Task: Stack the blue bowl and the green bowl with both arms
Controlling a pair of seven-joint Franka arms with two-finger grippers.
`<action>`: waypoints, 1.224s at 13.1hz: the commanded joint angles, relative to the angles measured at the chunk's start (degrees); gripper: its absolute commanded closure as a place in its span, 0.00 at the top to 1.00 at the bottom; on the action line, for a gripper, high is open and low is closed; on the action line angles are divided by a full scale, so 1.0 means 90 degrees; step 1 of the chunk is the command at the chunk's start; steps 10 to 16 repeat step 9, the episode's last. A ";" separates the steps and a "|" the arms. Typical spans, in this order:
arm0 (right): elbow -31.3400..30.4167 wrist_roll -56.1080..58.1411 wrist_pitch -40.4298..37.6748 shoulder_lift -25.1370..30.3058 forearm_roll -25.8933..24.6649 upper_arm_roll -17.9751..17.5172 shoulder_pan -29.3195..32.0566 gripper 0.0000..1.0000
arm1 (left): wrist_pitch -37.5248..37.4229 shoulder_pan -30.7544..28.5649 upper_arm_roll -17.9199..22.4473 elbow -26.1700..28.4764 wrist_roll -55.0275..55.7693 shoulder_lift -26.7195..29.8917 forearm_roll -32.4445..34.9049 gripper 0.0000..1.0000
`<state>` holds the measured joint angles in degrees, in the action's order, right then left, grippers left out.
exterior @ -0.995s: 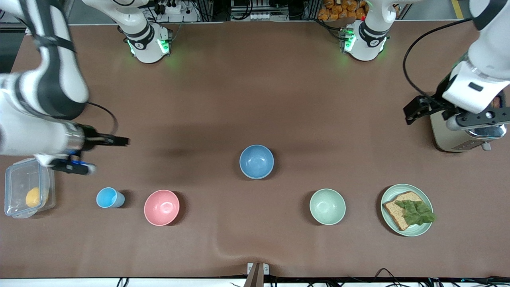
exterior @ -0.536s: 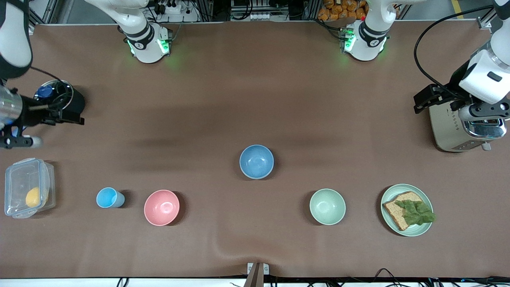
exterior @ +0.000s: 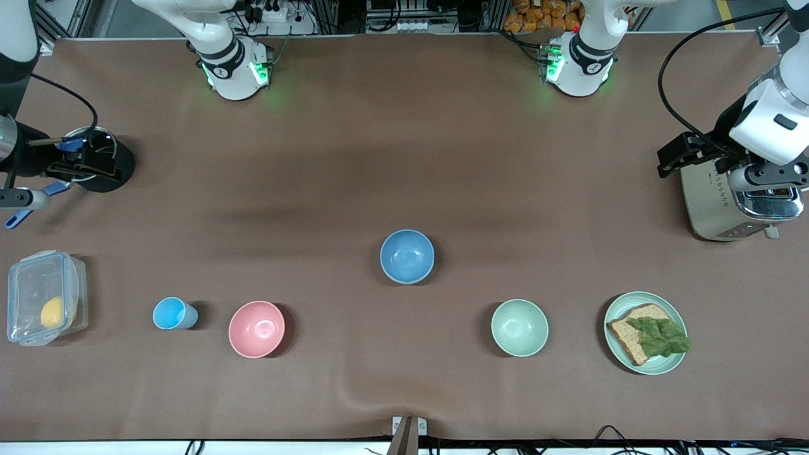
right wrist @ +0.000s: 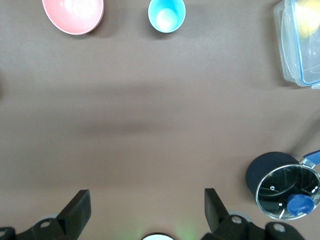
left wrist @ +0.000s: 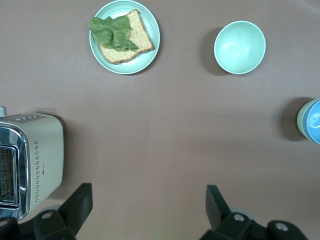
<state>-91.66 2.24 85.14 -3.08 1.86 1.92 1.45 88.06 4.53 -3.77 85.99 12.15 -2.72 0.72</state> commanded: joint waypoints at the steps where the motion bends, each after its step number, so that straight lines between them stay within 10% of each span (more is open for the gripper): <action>1: 0.0360 -0.0386 -0.0281 0.0039 -0.0119 0.0090 -0.0269 1.00 | -0.0155 -0.0073 0.0029 0.0016 -0.0158 0.0146 -0.0051 1.00; 16: 0.0731 -0.0288 -0.0505 0.0078 -0.0070 0.0226 -0.0337 1.00 | -0.0243 -0.0074 0.0038 0.0016 -0.0168 0.0264 -0.0032 1.00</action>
